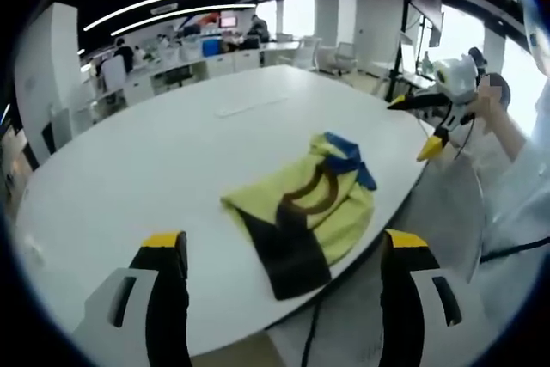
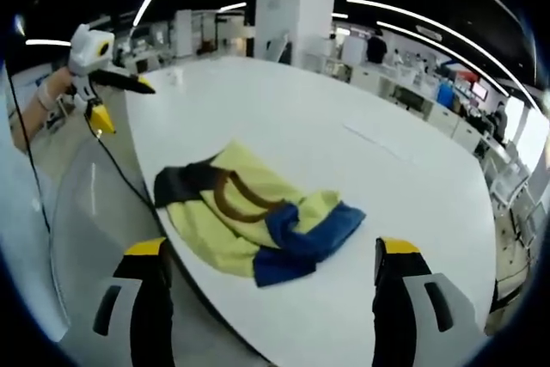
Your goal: Fold the garment on the visible template until the final outline fits inside the template.
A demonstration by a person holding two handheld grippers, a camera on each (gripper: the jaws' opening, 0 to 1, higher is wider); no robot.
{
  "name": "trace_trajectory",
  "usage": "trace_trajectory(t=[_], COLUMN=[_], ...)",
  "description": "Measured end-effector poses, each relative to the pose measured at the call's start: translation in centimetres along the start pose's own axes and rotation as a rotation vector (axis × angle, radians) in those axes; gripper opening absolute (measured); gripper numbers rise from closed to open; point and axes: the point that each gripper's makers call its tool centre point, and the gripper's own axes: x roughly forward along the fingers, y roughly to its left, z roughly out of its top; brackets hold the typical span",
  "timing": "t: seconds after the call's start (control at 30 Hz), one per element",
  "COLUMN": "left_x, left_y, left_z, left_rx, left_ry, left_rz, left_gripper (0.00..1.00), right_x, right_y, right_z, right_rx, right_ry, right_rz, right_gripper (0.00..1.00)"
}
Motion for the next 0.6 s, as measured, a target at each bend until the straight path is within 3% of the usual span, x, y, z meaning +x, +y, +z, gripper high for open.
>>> trace_trajectory(t=[0.6], left_x=[2.5], left_y=[-0.3], left_z=[0.0], left_rx=[-0.018], left_ry=[0.002], left_rz=[-0.057], left_gripper=[0.82], right_x=[1.7], right_y=[0.3], right_z=[0.3], right_rx=[-0.017], right_ry=[0.01], right_rz=[0.049], right_gripper=[0.91])
